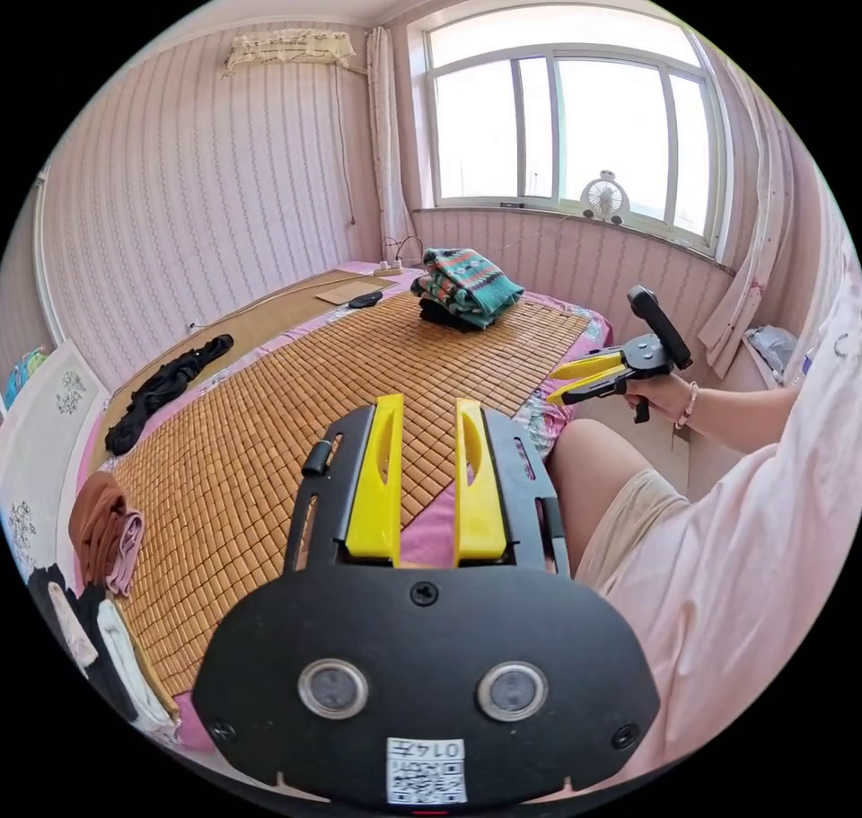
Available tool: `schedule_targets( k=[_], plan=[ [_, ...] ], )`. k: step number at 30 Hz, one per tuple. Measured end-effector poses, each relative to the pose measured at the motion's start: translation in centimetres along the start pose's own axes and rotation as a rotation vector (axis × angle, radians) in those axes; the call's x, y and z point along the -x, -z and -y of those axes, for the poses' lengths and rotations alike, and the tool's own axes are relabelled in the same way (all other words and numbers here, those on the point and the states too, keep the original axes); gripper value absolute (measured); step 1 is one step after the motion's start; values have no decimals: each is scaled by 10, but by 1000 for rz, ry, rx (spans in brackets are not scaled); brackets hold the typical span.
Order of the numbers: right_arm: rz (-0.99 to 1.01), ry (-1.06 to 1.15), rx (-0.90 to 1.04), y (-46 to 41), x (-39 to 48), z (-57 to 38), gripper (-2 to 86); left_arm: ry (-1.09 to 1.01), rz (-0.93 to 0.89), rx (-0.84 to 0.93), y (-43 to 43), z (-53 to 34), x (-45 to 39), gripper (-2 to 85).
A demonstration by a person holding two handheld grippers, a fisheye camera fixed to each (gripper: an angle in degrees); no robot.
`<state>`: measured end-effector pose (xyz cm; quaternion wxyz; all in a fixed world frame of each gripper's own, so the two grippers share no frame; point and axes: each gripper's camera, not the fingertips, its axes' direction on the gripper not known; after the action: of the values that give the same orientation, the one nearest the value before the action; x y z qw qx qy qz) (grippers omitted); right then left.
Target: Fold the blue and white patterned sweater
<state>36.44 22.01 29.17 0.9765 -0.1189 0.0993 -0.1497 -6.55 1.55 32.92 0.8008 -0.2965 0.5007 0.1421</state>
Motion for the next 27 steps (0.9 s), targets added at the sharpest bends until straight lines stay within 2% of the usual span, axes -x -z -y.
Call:
schedule_targets(
  k=[4, 6, 9, 11, 15, 22, 24, 27],
  plan=[
    [-89, -4, -25, -10, -58, 11, 147, -16, -93, 50, -60, 54, 19, 87],
    [-183, -3, -30, -21, -98, 25, 149, -24, -222, 58, -105, 97, 31, 79],
    [-192, -64, -76, -37, -155, 42, 153, -65, -342, 56, -170, 154, 41, 72],
    [-192, -89, -74, -55, -188, 51, 156, -75, -315, 107, -215, 188, 46, 73],
    [-242, -93, -27, -100, -244, 70, 172, 88, -312, 139, -305, 255, 75, 92],
    [-227, -211, -102, -125, -312, 77, 165, 191, -302, 221, -420, 310, 76, 136],
    [-262, -225, -82, -134, -325, 76, 143, 353, -384, 253, -458, 308, 76, 142],
    [-354, -170, -76, -132, -334, 67, 77, 386, -364, 269, -476, 312, 73, 114]
  ],
)
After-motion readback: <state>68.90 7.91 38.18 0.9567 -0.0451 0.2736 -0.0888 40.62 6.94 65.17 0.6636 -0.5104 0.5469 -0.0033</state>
